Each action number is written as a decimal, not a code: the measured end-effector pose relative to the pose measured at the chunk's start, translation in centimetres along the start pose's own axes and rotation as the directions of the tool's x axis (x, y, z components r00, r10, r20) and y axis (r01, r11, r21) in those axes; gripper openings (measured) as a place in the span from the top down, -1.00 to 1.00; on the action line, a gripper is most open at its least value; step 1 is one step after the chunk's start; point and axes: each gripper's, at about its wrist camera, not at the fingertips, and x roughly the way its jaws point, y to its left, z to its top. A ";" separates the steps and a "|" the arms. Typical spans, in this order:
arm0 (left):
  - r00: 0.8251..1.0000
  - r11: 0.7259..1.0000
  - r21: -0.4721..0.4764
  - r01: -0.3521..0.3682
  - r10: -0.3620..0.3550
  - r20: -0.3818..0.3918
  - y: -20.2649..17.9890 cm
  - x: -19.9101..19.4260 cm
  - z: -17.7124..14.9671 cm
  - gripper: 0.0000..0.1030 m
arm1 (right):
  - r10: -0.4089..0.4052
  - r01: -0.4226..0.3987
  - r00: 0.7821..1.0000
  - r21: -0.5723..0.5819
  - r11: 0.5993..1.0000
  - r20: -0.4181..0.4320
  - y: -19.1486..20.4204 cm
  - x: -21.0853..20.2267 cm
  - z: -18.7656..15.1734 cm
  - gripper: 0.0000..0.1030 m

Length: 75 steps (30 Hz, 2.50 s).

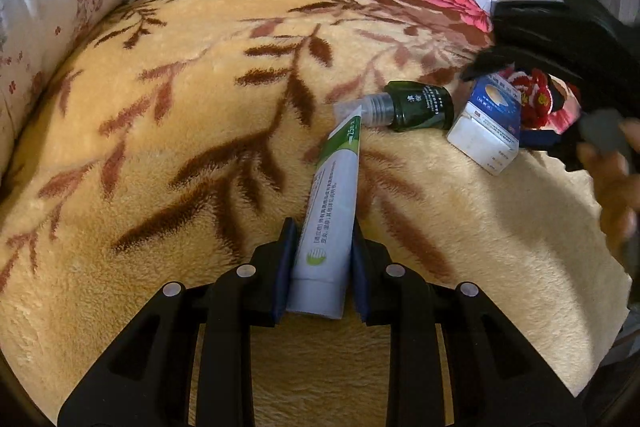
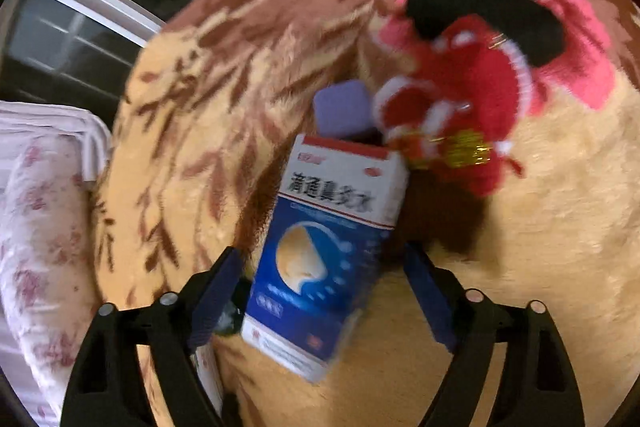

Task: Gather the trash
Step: 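Grasp the blue-and-white nasal spray box with the right tool, then lower the toothpaste tube and spray box into the orange bin and open both tools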

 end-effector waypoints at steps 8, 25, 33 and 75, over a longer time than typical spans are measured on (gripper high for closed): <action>1.000 1.000 0.005 -0.009 0.009 0.008 -0.1 0.0 -0.2 0.51 | -0.276 0.286 0.954 -0.076 0.955 0.119 3.1 2.0 -1.2 -0.20; 0.998 0.999 -0.033 0.025 -0.023 0.063 0.4 -1.1 -0.3 0.55 | 0.136 -0.067 0.976 -0.359 0.931 0.170 -8.5 -9.3 -7.2 -0.08; 0.992 0.999 -0.035 0.000 0.005 0.129 -1.0 -5.7 -1.4 0.55 | 0.248 -0.090 0.940 -0.529 0.844 0.236 -6.8 -11.4 -11.8 -0.09; 0.961 0.990 0.133 0.051 -0.012 -0.278 -5.5 -7.5 -24.0 -0.03 | 0.006 -0.029 0.999 -0.720 0.693 -0.034 -15.5 -7.0 -35.1 -0.44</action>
